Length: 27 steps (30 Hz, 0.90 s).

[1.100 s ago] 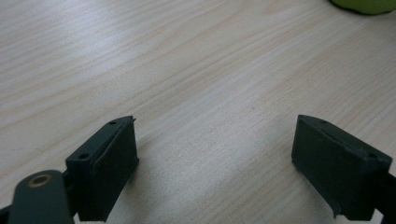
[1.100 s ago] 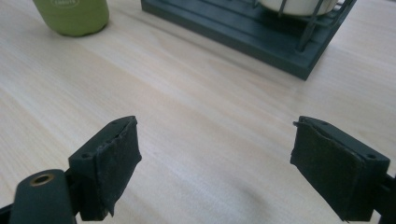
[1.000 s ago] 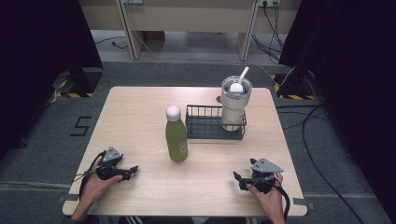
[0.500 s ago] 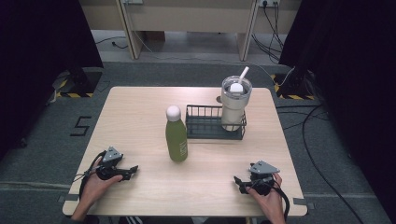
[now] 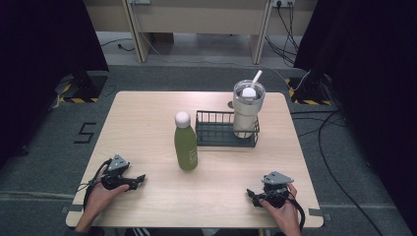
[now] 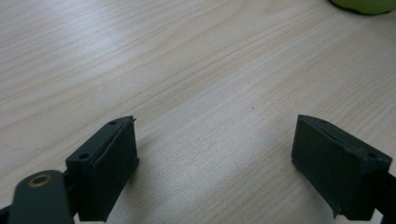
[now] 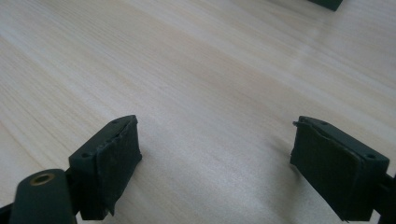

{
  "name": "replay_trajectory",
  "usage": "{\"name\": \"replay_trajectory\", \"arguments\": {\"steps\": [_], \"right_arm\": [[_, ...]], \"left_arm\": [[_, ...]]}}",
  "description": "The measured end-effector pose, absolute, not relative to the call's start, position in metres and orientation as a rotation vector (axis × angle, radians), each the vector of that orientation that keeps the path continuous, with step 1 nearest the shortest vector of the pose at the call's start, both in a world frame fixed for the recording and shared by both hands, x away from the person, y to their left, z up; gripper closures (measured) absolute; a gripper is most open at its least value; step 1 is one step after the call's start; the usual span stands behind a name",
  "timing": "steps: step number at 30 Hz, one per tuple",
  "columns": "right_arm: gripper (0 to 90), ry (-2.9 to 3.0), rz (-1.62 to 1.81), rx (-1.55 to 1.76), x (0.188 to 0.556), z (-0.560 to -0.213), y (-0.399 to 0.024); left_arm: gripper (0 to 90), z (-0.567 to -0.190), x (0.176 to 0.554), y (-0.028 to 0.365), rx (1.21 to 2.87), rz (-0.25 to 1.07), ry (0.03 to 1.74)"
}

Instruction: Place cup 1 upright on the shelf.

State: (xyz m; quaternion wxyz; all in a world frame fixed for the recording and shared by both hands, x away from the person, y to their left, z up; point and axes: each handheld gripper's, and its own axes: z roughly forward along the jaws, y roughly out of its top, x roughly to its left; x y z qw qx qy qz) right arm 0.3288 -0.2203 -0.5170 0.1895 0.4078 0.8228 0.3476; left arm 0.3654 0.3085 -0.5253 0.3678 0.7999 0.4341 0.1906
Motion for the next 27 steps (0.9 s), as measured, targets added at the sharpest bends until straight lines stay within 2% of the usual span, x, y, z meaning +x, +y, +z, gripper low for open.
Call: {"name": "replay_trajectory", "arguments": {"steps": [16,27], "right_arm": [[5.0,2.34,0.968,1.177,0.3298,-0.5184,-0.2202],[4.2,2.342,0.964,1.176,0.3302,-0.5184,-0.2203]], "left_arm": [[13.5,-0.5253,0.3654,0.3084,2.055,0.487,1.112],[13.4,-0.5254,0.3654,0.3084,2.055,0.487,1.113]]}}
